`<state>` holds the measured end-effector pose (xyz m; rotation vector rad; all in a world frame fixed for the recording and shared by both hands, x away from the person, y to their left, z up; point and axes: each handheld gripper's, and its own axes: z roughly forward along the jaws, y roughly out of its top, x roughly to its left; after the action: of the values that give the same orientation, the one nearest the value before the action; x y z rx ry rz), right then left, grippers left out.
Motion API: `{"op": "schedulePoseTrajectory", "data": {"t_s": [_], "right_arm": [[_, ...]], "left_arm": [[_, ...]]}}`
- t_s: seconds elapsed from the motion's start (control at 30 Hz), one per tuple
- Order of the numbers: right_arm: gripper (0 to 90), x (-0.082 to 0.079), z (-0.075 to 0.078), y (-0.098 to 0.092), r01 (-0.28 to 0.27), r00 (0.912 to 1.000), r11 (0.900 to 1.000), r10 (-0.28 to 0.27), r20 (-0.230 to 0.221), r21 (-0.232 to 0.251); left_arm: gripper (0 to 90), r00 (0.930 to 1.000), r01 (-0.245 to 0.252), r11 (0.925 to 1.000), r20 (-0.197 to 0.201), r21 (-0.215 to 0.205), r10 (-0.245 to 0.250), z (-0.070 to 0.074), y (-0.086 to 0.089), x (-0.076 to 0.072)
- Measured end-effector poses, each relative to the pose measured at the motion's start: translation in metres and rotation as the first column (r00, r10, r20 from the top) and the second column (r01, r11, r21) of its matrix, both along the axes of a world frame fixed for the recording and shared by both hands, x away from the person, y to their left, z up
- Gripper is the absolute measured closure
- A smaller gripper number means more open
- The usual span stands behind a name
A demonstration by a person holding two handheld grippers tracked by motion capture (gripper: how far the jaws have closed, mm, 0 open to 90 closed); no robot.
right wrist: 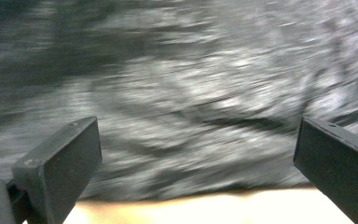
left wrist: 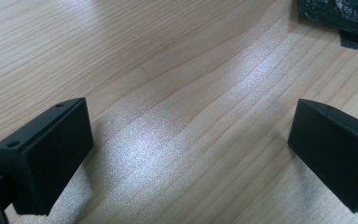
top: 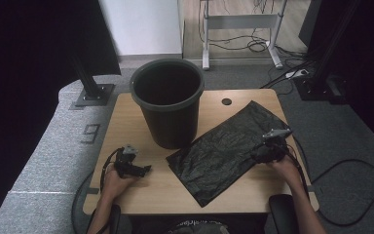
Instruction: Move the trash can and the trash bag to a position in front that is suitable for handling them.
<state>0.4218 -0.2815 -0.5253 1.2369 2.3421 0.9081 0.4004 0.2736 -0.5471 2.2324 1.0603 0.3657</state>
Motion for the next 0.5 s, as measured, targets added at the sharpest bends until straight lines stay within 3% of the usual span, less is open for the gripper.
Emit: {"op": "schedulePoseTrajectory", "data": {"t_s": [0.1,0.2,0.23,0.43,0.5], "right_arm": [[2.6,-0.018,-0.006,0.020,0.017,0.9987,0.999,-0.015,-0.049,0.042],[6.8,-0.019,-0.011,0.034,0.026,0.9988,0.999,-0.026,-0.042,0.018],[9.1,-0.016,-0.013,0.041,0.001,0.9993,1.000,-0.001,-0.037,-0.004],[8.2,-0.011,-0.019,0.040,-0.060,0.9968,0.998,0.058,-0.054,-0.030],[8.7,-0.012,-0.018,0.032,-0.112,0.9917,0.993,0.109,-0.067,-0.039]], "left_arm": [[0.0,1.0000,-0.002,1.0000,0.001,0.002,0.002,0.000,-0.001,0.000],[0.0,1.0000,-0.002,1.0000,0.000,0.002,0.002,0.000,-0.001,0.000],[0.0,1.0000,-0.002,1.0000,0.000,0.002,0.002,0.000,-0.001,0.000],[0.0,1.0000,-0.002,1.0000,0.000,0.001,0.002,0.000,-0.001,0.000],[0.0,1.0000,-0.003,1.0000,0.000,0.001,0.003,0.000,-0.001,0.000]]}}
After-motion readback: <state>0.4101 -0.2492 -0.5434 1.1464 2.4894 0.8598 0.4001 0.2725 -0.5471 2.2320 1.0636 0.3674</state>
